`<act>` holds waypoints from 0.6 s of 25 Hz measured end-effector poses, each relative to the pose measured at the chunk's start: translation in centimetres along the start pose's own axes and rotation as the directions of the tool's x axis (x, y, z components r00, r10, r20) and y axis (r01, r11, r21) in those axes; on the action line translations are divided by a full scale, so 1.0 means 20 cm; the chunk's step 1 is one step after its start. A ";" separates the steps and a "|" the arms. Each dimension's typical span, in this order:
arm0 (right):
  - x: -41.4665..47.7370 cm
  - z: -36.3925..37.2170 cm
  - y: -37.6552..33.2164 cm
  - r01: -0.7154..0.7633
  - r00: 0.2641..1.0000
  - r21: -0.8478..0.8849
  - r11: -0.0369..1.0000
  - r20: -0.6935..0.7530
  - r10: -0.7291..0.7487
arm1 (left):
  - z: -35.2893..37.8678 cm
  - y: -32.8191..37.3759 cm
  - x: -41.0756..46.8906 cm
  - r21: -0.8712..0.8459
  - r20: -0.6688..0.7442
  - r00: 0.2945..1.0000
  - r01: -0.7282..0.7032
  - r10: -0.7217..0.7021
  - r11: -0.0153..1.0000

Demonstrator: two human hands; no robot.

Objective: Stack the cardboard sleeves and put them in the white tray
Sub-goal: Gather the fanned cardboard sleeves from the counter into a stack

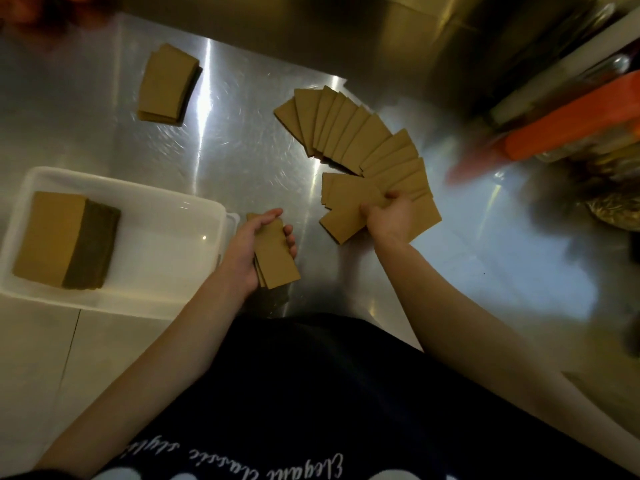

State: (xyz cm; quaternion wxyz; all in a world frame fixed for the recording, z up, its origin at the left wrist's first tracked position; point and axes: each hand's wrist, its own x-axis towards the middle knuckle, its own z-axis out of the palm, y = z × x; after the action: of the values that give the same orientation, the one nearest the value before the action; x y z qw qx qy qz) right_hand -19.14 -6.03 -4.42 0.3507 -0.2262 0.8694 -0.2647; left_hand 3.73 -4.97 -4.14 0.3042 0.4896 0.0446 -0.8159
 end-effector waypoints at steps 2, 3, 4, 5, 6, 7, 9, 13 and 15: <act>0.02 -0.01 -0.01 -0.023 1.000 0.070 0.997 0.011 0.023 | 0.00 0.01 0.00 0.011 0.012 1.000 0.000 0.000 1.000; 0.02 -0.01 -0.02 -0.039 0.999 0.101 0.994 0.023 0.037 | 0.01 0.01 0.00 0.023 0.016 1.000 0.002 -0.002 1.000; 0.02 -0.02 -0.03 -0.054 0.998 0.125 0.991 0.038 0.050 | 0.01 0.01 -0.01 0.034 0.019 1.000 0.006 -0.006 0.999; 0.03 -0.03 -0.03 -0.071 0.997 0.148 0.986 0.054 0.064 | 0.02 0.02 -0.01 0.042 0.022 1.000 0.009 -0.010 0.999; 0.02 -0.03 -0.04 -0.089 0.995 0.184 0.979 0.064 0.078 | 0.02 0.02 -0.01 0.045 0.028 1.000 0.011 -0.012 0.999; 0.02 -0.04 -0.05 -0.105 0.994 0.222 0.969 0.067 0.092 | 0.02 0.03 -0.01 0.048 0.036 0.999 0.013 -0.014 0.999; -0.01 -0.05 -0.08 -0.098 0.994 0.283 0.954 0.063 0.084 | 0.03 0.04 -0.01 0.056 0.045 0.999 0.021 -0.023 0.998; -0.10 -0.16 -0.12 0.005 0.990 0.416 0.909 0.126 -0.063 | 0.03 0.06 -0.01 0.076 0.083 0.994 0.064 -0.071 0.995; -0.14 -0.25 -0.13 0.051 0.980 0.420 0.906 0.155 -0.127 | 0.03 0.07 -0.01 0.099 0.098 0.990 0.088 -0.098 0.991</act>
State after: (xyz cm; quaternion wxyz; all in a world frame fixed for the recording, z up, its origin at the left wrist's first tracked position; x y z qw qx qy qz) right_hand -20.44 -4.93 1.57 0.4550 -0.2091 0.7470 -0.4373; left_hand 3.97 -6.24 -3.38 0.2444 0.4584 0.0133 -0.8544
